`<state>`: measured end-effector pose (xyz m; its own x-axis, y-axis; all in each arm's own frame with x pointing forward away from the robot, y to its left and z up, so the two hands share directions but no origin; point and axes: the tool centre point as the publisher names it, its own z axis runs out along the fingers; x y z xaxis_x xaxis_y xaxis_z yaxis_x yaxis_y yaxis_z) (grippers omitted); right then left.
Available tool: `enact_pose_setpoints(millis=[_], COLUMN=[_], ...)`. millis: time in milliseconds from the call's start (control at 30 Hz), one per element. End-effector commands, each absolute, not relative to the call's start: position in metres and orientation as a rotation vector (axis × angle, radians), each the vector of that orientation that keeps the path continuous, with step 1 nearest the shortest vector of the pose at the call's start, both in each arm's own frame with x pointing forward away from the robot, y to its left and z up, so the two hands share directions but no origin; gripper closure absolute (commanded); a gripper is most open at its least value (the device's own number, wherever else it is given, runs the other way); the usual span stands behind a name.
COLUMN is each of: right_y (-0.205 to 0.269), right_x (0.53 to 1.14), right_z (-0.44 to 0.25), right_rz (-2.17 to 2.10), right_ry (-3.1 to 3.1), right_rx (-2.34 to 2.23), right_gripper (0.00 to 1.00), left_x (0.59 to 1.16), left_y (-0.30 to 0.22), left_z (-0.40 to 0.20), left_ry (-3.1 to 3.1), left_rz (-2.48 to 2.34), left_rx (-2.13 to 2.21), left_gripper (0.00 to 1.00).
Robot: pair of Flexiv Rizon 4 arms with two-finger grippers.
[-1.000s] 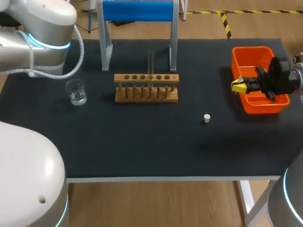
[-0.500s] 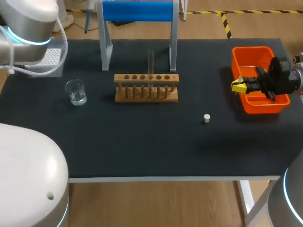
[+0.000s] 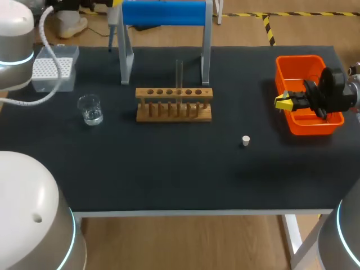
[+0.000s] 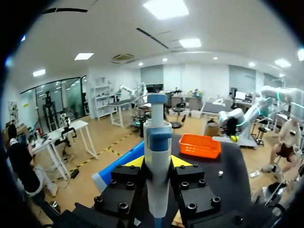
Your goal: Invert the test tube, pick up the pipette, mount the tip to pipette, aspirate from beaker and dispense into the tube, eject the tip, return the pipette, and cap with the stopper.
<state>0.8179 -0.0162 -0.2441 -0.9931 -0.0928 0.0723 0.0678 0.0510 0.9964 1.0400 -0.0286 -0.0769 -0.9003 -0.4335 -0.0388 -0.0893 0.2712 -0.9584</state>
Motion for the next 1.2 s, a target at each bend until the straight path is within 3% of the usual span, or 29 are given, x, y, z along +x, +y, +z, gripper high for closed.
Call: enact_pose_setpoints(millis=[33, 800, 1200], right_y=[-0.016, -0.016, -0.016], right_x=[0.818, 0.818, 0.818], right_z=[-0.244, -0.244, -0.244], right_rz=[-2.086, -2.086, -2.086], right_ry=[-2.190, -2.190, -2.190], right_rx=[0.027, 0.027, 0.027], right_gripper=[1.00, 1.00, 1.00], left_x=[1.022, 1.009, 0.940], left_y=[-0.029, -0.040, -0.078], left_z=[-0.073, -0.068, -0.070], left_ry=[2.214, 2.279, 2.190], left_rz=[-1.802, -1.831, -2.002], left_rx=[-0.383, -0.313, -0.184], left_gripper=[1.00, 1.00, 1.00])
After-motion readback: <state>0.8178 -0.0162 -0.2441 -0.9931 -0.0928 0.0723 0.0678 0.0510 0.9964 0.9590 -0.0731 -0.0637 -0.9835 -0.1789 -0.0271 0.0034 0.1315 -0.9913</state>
